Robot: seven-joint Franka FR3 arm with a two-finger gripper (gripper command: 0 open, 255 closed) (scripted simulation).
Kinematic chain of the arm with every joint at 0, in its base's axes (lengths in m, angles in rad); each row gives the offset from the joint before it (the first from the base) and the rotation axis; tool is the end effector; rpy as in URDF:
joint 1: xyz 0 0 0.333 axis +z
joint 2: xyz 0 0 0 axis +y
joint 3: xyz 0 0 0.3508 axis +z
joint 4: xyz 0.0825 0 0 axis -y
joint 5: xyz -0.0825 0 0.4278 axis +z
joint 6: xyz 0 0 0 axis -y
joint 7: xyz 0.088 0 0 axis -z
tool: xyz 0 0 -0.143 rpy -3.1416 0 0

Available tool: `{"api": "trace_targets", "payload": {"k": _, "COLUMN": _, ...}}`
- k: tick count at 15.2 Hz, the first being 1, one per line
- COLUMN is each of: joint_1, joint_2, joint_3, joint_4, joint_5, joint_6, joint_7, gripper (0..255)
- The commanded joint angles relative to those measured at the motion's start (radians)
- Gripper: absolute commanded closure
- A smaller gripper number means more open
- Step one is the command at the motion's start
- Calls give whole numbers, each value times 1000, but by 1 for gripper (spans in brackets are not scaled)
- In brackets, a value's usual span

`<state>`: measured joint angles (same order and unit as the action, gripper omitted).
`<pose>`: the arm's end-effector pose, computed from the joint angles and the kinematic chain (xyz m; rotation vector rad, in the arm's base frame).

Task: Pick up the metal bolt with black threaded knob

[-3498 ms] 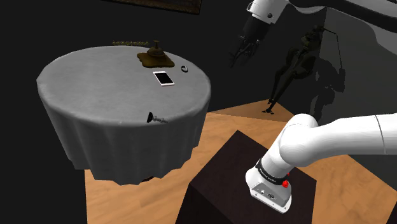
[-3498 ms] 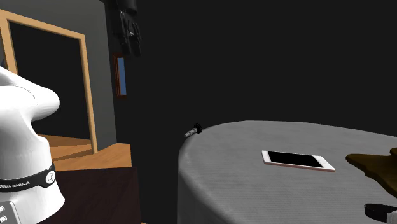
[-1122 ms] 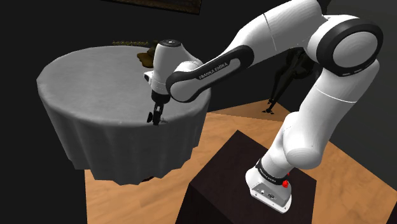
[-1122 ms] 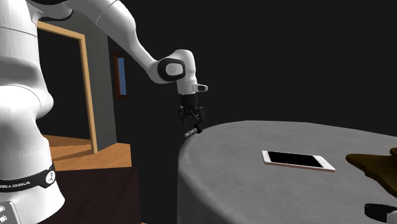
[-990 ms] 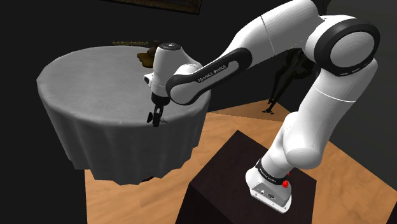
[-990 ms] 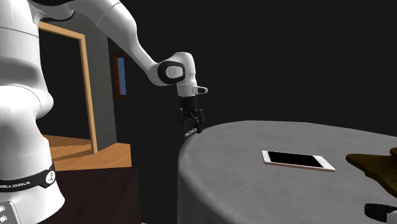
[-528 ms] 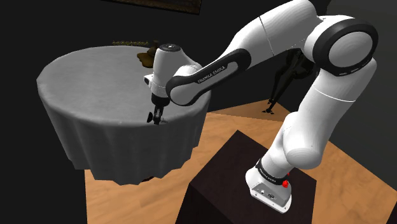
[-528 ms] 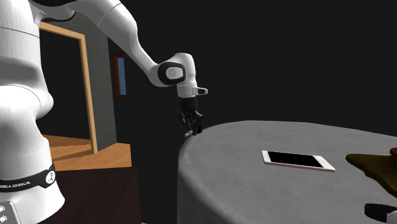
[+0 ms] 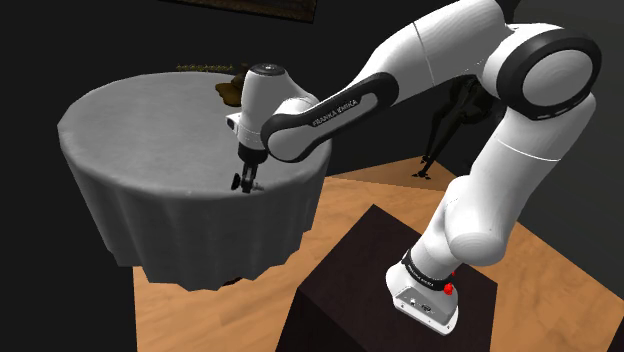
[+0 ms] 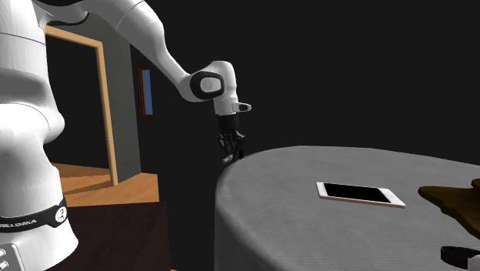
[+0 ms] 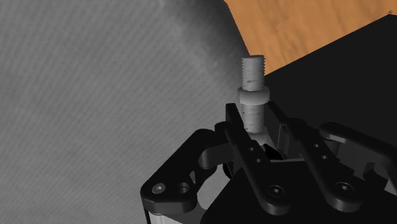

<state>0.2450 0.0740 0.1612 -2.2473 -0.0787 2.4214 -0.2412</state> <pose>0.5330 0.2268 0.3124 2.9132 1.0682 0.1623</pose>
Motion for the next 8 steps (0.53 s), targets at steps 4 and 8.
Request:
{"api": "trace_targets", "payload": {"k": 4, "joint_1": -1, "joint_2": -37, "joint_3": 1, "joint_4": 27, "joint_5": 13, "joint_6": -64, "joint_7": -11, "gripper": 255}}
{"api": "trace_targets", "payload": {"k": 8, "joint_1": -1, "joint_2": -66, "joint_3": 2, "joint_4": 51, "joint_5": 23, "joint_6": -116, "joint_7": -19, "gripper": 255}}
